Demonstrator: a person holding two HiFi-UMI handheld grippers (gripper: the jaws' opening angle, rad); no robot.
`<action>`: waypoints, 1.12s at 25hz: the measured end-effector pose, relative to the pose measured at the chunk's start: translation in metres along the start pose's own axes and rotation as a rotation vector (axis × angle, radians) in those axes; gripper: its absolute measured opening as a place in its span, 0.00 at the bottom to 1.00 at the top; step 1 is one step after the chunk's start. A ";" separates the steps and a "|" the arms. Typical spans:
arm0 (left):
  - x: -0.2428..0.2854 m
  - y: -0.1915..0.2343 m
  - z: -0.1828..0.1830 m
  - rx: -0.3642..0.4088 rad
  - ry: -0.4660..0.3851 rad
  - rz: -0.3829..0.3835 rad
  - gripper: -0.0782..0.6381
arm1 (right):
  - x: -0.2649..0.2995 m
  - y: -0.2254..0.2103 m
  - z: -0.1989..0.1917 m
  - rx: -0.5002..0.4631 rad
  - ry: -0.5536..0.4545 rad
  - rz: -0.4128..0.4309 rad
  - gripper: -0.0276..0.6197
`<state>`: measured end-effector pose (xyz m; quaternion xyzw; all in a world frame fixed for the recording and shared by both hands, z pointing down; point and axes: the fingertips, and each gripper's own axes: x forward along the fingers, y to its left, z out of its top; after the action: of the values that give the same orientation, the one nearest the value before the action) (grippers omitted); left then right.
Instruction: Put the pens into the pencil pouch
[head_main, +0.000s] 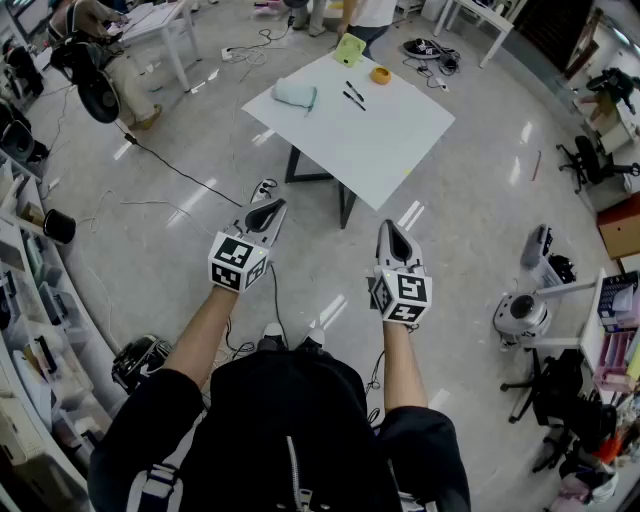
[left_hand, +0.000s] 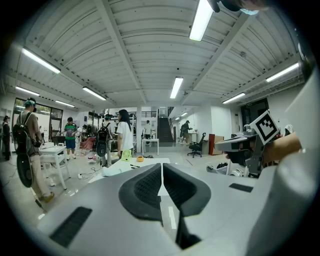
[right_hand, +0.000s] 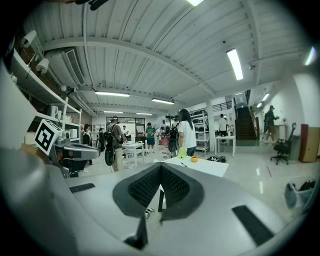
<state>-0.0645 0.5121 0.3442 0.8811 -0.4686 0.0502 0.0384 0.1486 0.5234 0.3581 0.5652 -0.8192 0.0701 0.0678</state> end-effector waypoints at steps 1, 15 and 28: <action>-0.002 0.001 0.000 0.004 -0.001 0.001 0.15 | 0.000 0.002 0.001 0.006 -0.006 0.003 0.05; -0.005 0.004 -0.005 -0.023 -0.003 -0.008 0.36 | 0.002 0.013 0.004 -0.035 -0.016 0.019 0.27; 0.003 -0.016 -0.006 -0.032 -0.004 0.036 0.44 | -0.001 -0.003 -0.008 -0.039 0.025 0.087 0.35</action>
<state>-0.0505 0.5193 0.3498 0.8720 -0.4851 0.0416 0.0504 0.1516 0.5249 0.3657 0.5267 -0.8433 0.0642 0.0860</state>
